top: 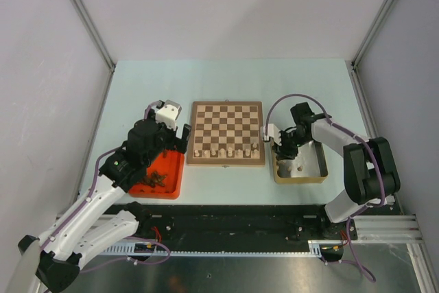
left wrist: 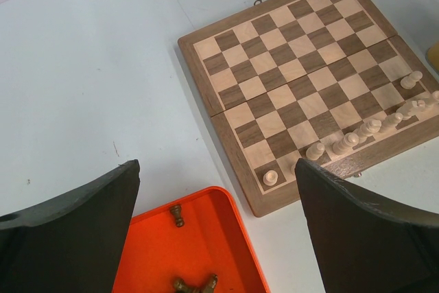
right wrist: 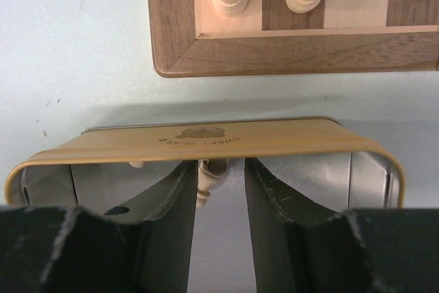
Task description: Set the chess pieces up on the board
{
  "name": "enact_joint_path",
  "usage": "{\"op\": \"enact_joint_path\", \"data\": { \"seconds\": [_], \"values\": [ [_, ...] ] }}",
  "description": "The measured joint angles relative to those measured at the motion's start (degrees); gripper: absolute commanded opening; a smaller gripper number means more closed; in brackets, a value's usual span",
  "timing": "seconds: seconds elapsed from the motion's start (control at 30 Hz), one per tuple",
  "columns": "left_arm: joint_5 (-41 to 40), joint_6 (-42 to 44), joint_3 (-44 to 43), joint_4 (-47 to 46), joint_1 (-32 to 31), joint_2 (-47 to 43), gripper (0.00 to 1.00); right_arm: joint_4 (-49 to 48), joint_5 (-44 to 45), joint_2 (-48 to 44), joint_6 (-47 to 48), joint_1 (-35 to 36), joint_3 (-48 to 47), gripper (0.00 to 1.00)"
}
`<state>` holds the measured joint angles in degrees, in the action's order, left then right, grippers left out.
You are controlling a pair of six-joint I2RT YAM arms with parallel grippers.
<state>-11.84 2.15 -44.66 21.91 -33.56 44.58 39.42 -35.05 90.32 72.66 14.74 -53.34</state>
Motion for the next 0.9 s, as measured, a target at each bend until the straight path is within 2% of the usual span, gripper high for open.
{"op": "enact_joint_path", "data": {
  "seconds": [0.07, 0.17, 0.2, 0.23, 0.4, 0.7, 0.9],
  "values": [
    [0.0, 0.02, 0.0, 0.02, 0.0, -0.02, 1.0, -0.09, 0.22, 0.42, -0.02, 0.31, 0.0, 0.34],
    [0.0, 0.02, 0.0, 0.0, 0.0, -0.02, 1.0, -0.07, 0.48, 0.55, -0.13, 0.87, 0.0, 0.24],
    [0.0, 0.02, 0.0, 0.0, 0.0, -0.02, 1.0, -0.09, 0.57, 0.55, -0.22, 0.96, 0.0, 0.16],
    [0.0, 0.02, 0.0, 0.0, 0.0, -0.02, 1.0, -0.07, 0.61, 0.55, -0.24, 1.03, 0.0, 0.13],
    [0.0, 0.02, 0.0, 0.0, 0.0, -0.02, 1.0, -0.02, 0.9, 0.44, -0.76, 1.05, 0.0, 0.02],
    [0.02, 0.0, 0.0, 0.02, 0.0, -0.02, 1.0, 2.43, 1.29, -5.97, -2.45, -4.2, -0.04, 0.0],
    [0.02, 0.0, 0.0, 0.0, 0.0, 0.0, 1.0, 3.67, 1.22, -11.3, -7.3, -5.88, -2.16, 0.0]
  ]
}}
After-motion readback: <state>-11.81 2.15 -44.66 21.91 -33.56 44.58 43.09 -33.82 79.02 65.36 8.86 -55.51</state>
